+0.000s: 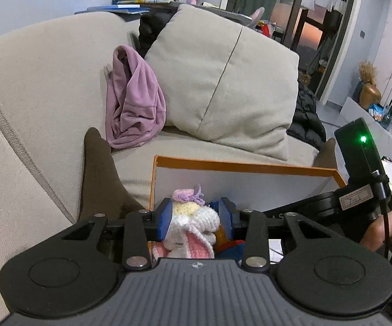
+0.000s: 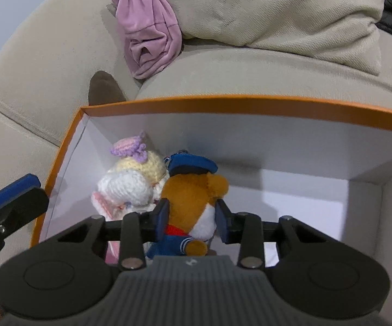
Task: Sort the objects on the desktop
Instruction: 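Open both tools and withdraw them from the shoebox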
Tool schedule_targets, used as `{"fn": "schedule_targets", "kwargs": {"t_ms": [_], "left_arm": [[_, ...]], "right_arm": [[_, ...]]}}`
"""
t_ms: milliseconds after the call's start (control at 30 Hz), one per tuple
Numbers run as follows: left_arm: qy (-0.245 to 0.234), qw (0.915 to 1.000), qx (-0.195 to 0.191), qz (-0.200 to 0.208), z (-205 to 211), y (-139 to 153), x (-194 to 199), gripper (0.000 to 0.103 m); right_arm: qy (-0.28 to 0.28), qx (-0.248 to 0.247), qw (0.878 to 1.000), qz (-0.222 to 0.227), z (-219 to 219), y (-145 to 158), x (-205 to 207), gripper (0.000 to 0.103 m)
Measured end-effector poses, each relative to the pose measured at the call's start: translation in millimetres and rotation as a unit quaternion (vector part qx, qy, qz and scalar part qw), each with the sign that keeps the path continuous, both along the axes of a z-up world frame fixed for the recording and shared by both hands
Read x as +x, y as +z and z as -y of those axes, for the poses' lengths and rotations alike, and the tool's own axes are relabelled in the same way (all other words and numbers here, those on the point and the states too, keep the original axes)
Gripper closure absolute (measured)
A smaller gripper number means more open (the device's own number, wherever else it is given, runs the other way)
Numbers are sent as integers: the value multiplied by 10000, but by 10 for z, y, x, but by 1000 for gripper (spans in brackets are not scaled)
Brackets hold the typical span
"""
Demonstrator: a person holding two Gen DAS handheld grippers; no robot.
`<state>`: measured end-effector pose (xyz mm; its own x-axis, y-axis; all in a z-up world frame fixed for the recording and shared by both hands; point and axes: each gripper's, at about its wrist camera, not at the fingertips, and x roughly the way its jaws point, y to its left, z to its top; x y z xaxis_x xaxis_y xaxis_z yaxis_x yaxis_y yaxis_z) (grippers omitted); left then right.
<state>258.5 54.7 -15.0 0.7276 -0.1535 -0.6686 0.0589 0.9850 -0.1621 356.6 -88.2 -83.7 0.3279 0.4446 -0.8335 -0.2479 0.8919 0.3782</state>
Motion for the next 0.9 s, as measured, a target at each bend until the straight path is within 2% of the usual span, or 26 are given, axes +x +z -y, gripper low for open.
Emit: {"fn": "schedule_targets", "kwargs": {"t_ms": [133, 267, 433, 567, 667, 767, 833, 900], "left_arm": [[-113, 9999, 79, 16, 63, 93, -98, 60], [-369, 9992, 87, 136, 166, 291, -347, 60], [-860, 9961, 5, 221, 366, 494, -811, 59], [-1297, 9915, -48, 97, 584, 459, -1175, 54], [-1669, 9859, 63, -58, 812, 308, -1380, 52], [-1976, 9796, 213, -304, 1054, 80, -1533, 47], [-2165, 9748, 204, -493, 1175, -67, -1585, 38], [-2268, 9715, 205, -655, 1278, -215, -1634, 36]], "right_arm": [[25, -115, 9998, 177, 48, 110, -64, 59], [135, -20, 9974, 704, 165, 427, -364, 59], [63, 269, 9864, 1621, 465, 884, -1018, 59], [-231, 471, 9756, 2131, 898, 1102, -1602, 59], [-436, 530, 9731, 2199, 1190, 1129, -1960, 59], [-683, 377, 9737, 2143, 1389, 1032, -2258, 59], [-886, 152, 9767, 1948, 1481, 892, -2425, 59], [-1035, -70, 9803, 1681, 1536, 695, -2535, 63]]}}
